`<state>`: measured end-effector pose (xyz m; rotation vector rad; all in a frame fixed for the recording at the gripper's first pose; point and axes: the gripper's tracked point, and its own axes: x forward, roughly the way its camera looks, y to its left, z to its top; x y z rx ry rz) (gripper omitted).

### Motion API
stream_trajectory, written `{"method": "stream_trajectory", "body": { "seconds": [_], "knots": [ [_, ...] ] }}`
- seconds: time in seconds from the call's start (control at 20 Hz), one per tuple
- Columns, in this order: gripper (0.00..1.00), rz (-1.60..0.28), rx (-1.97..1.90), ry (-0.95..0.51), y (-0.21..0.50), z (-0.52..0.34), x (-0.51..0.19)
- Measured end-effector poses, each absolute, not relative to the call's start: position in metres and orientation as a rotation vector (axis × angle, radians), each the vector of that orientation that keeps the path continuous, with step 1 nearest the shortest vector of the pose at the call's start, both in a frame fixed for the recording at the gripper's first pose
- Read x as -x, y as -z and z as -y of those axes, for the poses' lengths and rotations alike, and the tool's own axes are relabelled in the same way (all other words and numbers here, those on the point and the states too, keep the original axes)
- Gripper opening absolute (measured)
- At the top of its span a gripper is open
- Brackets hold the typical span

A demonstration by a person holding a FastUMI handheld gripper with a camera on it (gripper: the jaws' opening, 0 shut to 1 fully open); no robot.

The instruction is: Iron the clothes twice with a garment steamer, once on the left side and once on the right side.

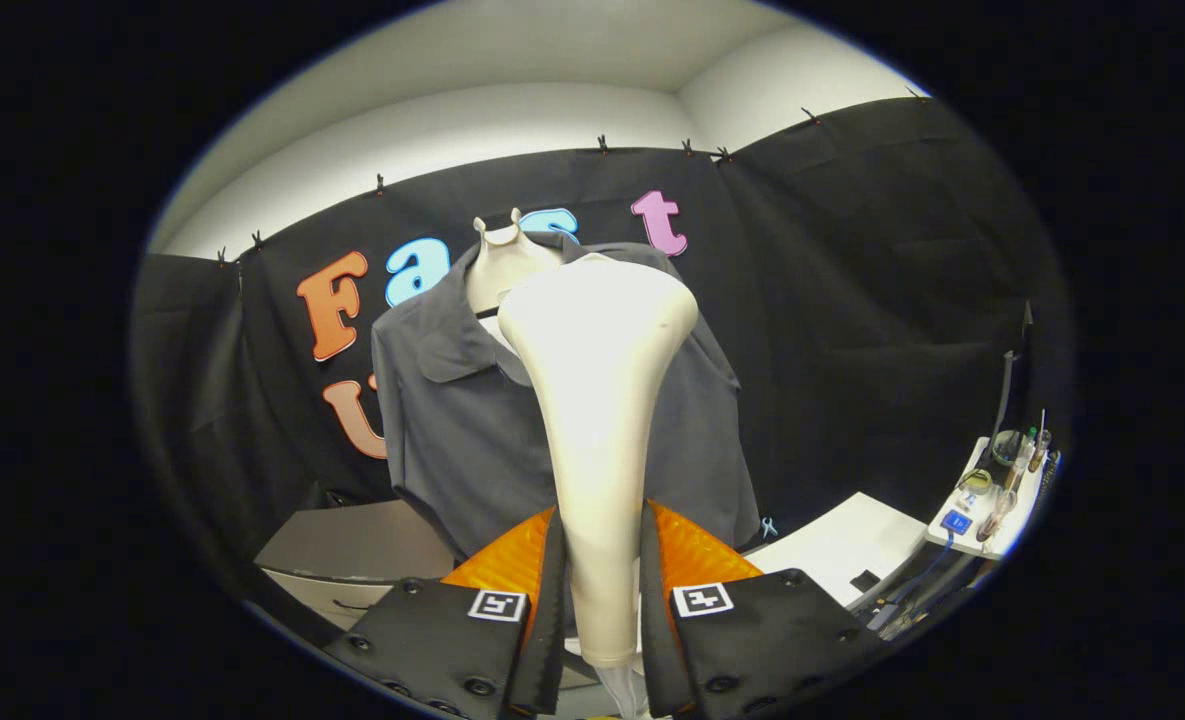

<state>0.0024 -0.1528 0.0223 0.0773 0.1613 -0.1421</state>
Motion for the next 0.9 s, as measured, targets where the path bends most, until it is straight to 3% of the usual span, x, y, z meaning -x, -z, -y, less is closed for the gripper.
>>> {"method": "stream_trajectory", "body": {
  "seconds": [0.9],
  "knots": [
    [0.40,-0.173,-0.071,0.040,-0.015,0.147,-0.025]
  ]
}}
